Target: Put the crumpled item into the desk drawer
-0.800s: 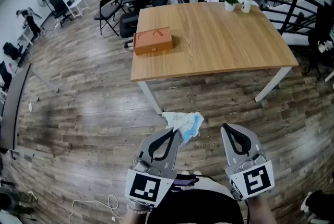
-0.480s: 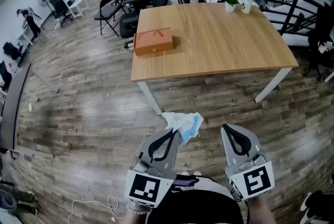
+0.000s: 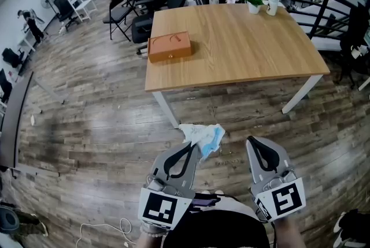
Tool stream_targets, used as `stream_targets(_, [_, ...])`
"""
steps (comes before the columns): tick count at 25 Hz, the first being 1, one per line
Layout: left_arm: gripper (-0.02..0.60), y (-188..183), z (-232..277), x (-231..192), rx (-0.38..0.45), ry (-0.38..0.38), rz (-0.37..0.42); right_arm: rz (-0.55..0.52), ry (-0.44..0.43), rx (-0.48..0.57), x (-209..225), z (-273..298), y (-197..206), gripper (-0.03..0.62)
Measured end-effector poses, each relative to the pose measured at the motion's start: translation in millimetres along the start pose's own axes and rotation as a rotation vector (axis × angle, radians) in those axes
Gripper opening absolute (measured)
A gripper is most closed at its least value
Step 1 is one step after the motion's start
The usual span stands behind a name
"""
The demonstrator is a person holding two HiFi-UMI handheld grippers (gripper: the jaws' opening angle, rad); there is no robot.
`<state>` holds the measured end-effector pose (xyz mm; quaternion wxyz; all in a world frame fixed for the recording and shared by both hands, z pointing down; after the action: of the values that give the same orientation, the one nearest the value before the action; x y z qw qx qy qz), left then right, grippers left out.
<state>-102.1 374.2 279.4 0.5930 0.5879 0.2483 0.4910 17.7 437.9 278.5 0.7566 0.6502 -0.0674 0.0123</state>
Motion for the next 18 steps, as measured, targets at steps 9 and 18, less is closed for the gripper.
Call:
stream_targets(9, [0.005,3.8,-9.1,-10.6,0.012,0.009,0.008,-0.003,0.014,0.005,-14.4,4.6,-0.7,0.006])
stream_targets(18, [0.005,9.1,-25.2,-20.6,0.030,0.018,0.016,-0.010,0.044,0.020,-32.0,3.4,0.7,0.006])
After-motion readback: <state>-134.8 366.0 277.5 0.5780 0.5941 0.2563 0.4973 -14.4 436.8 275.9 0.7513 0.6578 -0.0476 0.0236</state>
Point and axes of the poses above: the fingertips, and each gripper's own axes: z forward along the fingers, x to its right, y out of its underside, the point moved 2 cm from there along -z, backward along the fingers, and after that the axes turned 11 degrees about z, right-handed, at the moved point
